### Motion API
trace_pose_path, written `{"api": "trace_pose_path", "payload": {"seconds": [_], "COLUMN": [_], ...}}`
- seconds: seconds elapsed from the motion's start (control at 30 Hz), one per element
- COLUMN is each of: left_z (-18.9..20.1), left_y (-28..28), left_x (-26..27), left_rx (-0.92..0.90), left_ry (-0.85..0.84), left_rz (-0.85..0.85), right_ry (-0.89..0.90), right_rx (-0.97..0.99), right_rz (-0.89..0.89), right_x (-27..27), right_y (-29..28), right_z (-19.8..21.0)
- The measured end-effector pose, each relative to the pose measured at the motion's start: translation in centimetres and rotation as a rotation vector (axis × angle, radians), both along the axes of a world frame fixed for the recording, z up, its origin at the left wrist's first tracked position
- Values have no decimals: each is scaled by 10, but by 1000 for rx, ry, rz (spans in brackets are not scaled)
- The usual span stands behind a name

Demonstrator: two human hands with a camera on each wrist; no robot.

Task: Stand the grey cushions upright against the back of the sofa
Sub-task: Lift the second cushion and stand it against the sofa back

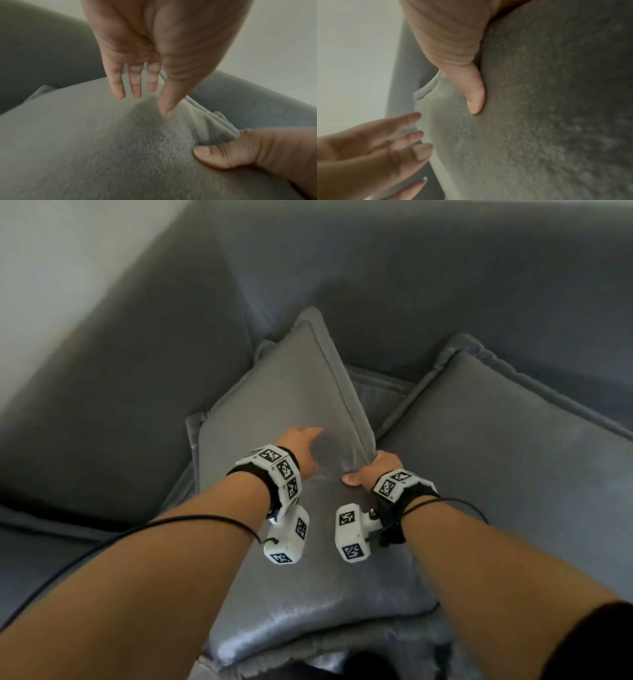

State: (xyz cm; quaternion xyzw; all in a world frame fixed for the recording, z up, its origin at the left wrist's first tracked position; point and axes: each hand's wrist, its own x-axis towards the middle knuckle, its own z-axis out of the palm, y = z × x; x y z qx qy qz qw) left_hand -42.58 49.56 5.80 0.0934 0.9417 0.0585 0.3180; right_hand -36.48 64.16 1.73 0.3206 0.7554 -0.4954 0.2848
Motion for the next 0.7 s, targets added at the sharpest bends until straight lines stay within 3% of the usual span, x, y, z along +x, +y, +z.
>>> {"api": "trace_pose_path", "payload": {"seconds": [0.17, 0.4, 0.6, 0.7], "left_z": [69, 146, 165, 157], "left_y": [-23, -84, -160, -197], "left_x": [-10, -46, -89, -111], "left_rx": [3, -172, -215, -191], "left_ry": [159, 380, 555, 546], "left_rz": [-49, -192, -140, -75], "right_ry": [215, 435, 565, 609], "right_rx": [107, 359, 604, 693], "right_rz": [168, 475, 717, 784], "right_x": [-30, -63, -111, -134], "right_y": [-17, -58, -107, -134], "right_z": [76, 166, 218, 223]}}
